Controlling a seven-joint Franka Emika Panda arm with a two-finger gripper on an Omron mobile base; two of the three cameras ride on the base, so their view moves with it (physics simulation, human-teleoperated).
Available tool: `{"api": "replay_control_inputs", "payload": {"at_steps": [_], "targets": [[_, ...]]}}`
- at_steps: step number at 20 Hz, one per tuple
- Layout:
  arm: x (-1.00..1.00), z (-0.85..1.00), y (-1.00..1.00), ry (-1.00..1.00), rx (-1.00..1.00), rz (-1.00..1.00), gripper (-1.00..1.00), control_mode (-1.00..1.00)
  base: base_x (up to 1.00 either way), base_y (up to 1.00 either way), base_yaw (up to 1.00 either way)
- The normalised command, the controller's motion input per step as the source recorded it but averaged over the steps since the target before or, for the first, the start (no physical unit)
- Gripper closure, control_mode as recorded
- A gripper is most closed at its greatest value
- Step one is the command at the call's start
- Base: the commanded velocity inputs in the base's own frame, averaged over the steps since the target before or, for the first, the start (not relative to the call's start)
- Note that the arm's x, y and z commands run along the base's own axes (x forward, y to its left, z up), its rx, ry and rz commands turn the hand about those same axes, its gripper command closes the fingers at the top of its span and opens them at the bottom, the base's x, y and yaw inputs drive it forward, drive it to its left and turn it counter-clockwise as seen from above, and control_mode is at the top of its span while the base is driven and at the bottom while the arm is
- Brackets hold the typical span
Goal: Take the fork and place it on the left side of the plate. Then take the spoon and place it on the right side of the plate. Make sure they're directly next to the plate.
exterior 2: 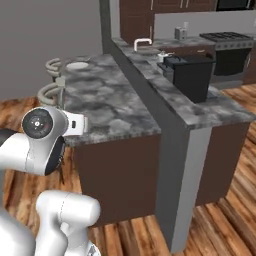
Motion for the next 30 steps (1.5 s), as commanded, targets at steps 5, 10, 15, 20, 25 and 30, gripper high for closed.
{"api": "replay_control_inputs", "payload": {"at_steps": [5, 10, 15, 20, 25, 30], "targets": [[0.0, 0.0, 0.0, 0.0, 0.0, 0.0, 1.0, 1.0, 0.04, 1.0, -0.28], [0.0, 0.0, 0.0, 0.0, 0.0, 0.0, 1.0, 1.0, 0.07, 1.0, -0.28], [0.0, 0.0, 0.0, 0.0, 0.0, 0.0, 1.0, 1.0, 0.1, 1.0, -0.29], [0.0, 0.0, 0.0, 0.0, 0.0, 0.0, 1.0, 1.0, 0.15, 1.0, -0.3], [0.0, 0.0, 0.0, 0.0, 0.0, 0.0, 1.0, 1.0, 0.16, 1.0, -0.3], [0.0, 0.0, 0.0, 0.0, 0.0, 0.0, 1.0, 1.0, 0.17, 1.0, -0.31]]}}
